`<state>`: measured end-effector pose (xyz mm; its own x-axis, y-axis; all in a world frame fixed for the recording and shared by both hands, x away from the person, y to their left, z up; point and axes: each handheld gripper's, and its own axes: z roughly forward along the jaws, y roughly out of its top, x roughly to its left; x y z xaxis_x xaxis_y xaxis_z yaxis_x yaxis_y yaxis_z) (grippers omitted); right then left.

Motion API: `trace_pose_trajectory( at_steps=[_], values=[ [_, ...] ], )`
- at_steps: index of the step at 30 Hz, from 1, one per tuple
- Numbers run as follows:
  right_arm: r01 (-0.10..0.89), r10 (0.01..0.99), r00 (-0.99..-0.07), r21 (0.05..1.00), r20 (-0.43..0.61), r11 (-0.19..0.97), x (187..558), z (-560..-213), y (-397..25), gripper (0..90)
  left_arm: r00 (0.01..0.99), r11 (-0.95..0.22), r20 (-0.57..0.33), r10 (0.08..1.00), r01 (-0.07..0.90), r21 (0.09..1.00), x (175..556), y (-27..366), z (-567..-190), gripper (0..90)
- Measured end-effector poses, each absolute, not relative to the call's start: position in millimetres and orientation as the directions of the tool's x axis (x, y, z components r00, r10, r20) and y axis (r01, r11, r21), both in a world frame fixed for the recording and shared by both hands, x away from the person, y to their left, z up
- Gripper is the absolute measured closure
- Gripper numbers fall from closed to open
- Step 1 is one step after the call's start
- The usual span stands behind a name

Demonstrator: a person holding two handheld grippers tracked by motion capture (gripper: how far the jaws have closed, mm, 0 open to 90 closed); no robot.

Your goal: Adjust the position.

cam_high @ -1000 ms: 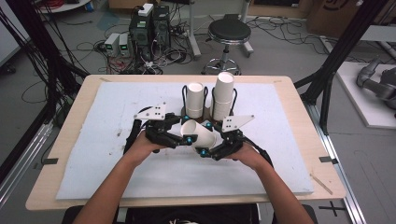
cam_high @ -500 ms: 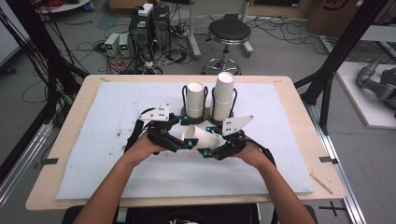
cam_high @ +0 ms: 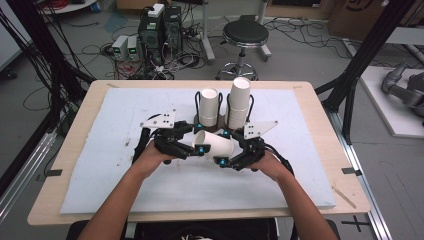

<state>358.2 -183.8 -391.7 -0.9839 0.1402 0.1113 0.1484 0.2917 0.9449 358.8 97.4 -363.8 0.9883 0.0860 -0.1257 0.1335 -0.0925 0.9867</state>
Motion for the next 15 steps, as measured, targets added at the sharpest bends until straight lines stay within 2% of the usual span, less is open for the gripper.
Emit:
trace_pose_trajectory(
  at_steps=[4, 6, 8, 10, 12, 13, 14, 15],
  values=[
    [0.091, 0.107, -0.992, 0.946, 0.06, 0.311, 357.4, -390.6, -185.4, 31.0, 0.988, -0.095, -0.137, 0.078, 0.144, 0.985, 358.9, 98.5, -363.7, 36.0],
    [0.069, 0.097, -0.994, 0.944, 0.04, 0.321, 356.9, -389.4, -187.0, 34.8, 0.987, -0.111, -0.116, 0.109, 0.128, 0.985, 357.3, 98.7, -362.7, 34.7],
    [0.052, 0.102, -0.995, 0.937, 0.017, 0.347, 356.4, -388.0, -189.1, 36.9, 0.984, -0.132, -0.118, 0.136, 0.136, 0.982, 356.8, 98.6, -361.7, 24.6],
    [0.038, 0.102, -0.995, 0.928, 0.0, 0.371, 356.0, -387.0, -190.0, 38.0, 0.985, -0.153, -0.116, 0.128, 0.135, 0.979, 356.9, 97.9, -362.8, 23.5],
    [0.022, 0.091, -0.996, 0.923, -0.014, 0.385, 355.7, -386.2, -189.6, 38.5, 0.988, -0.184, -0.112, 0.107, 0.131, 0.974, 357.0, 94.6, -365.9, 24.0],
    [0.018, 0.082, -0.997, 0.92, -0.016, 0.391, 355.9, -386.2, -189.2, 38.5, 0.99, -0.192, -0.107, 0.09, 0.123, 0.974, 356.9, 93.8, -367.0, 28.0],
    [0.019, 0.08, -0.997, 0.917, -0.014, 0.398, 355.5, -386.1, -189.0, 38.5, 0.993, -0.195, -0.096, 0.075, 0.109, 0.975, 356.3, 93.1, -368.3, 36.1],
    [0.017, 0.072, -0.997, 0.915, -0.014, 0.403, 355.3, -386.4, -189.0, 38.1, 0.993, -0.196, -0.097, 0.066, 0.109, 0.975, 356.9, 93.4, -368.9, 36.2]
  ],
)
